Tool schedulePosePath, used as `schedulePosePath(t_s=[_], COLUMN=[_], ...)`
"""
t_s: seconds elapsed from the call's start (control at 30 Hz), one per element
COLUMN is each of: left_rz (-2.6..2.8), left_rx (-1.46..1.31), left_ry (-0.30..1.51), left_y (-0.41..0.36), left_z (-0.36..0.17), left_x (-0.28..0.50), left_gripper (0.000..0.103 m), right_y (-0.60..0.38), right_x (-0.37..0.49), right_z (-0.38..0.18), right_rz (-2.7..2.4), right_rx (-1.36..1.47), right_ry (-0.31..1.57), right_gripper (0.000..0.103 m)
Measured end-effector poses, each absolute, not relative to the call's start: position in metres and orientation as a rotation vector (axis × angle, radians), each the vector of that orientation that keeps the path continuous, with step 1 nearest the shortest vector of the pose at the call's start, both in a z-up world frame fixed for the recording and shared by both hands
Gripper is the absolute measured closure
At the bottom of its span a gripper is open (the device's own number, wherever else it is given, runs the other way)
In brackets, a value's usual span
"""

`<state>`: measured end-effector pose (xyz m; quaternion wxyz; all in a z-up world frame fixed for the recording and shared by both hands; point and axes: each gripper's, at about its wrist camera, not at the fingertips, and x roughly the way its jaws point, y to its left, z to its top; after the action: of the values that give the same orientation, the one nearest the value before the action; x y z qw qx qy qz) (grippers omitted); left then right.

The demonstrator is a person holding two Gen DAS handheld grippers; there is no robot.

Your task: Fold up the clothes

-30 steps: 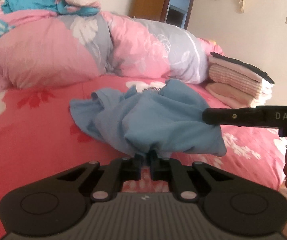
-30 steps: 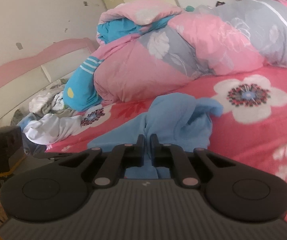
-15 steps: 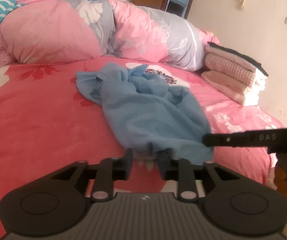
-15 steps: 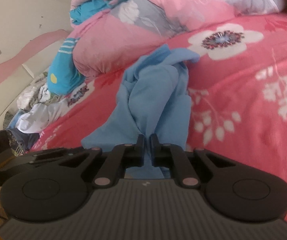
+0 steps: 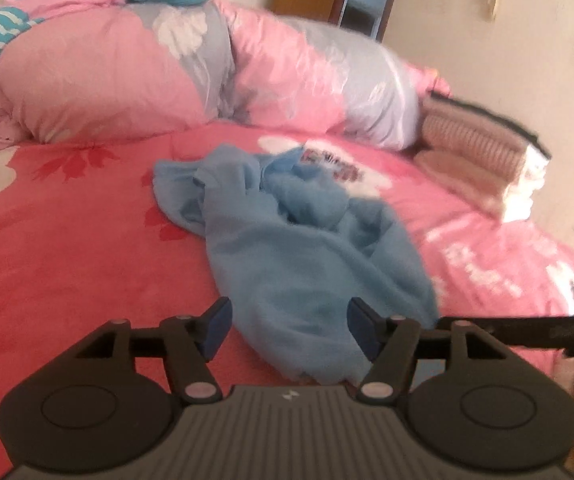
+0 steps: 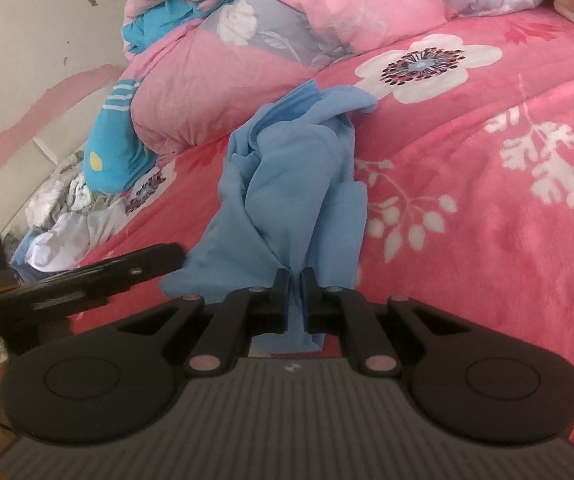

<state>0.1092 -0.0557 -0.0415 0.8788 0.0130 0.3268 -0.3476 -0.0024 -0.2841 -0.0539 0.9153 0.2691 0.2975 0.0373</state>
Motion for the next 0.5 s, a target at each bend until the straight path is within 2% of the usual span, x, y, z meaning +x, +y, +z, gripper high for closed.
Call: schedulePosePath(t_s=[0.07, 0.4, 0.5], left_rz=[-0.714, -0.722, -0.726], left_rx=[0.052, 0.048, 0.045], left_ry=[0.712, 0.741, 0.745], left_y=[-0.061, -0.055, -0.053], left_z=[-0.052, -0.063, -0.064], left_x=[0.112, 0.111, 0.11], left_gripper=[0.045, 0.049, 0.051], right_y=[-0.288, -0.306, -0.302], right_x=[-0.008, -0.002, 0.021], right_z=[-0.052, -0.025, -0.013], right_rz=[0.068, 0.007, 0.03], right_rx=[0.571, 0.549, 0.521], right_ry=[0.601, 0.525, 0.493], right_gripper=[0.095, 0.094, 0.083])
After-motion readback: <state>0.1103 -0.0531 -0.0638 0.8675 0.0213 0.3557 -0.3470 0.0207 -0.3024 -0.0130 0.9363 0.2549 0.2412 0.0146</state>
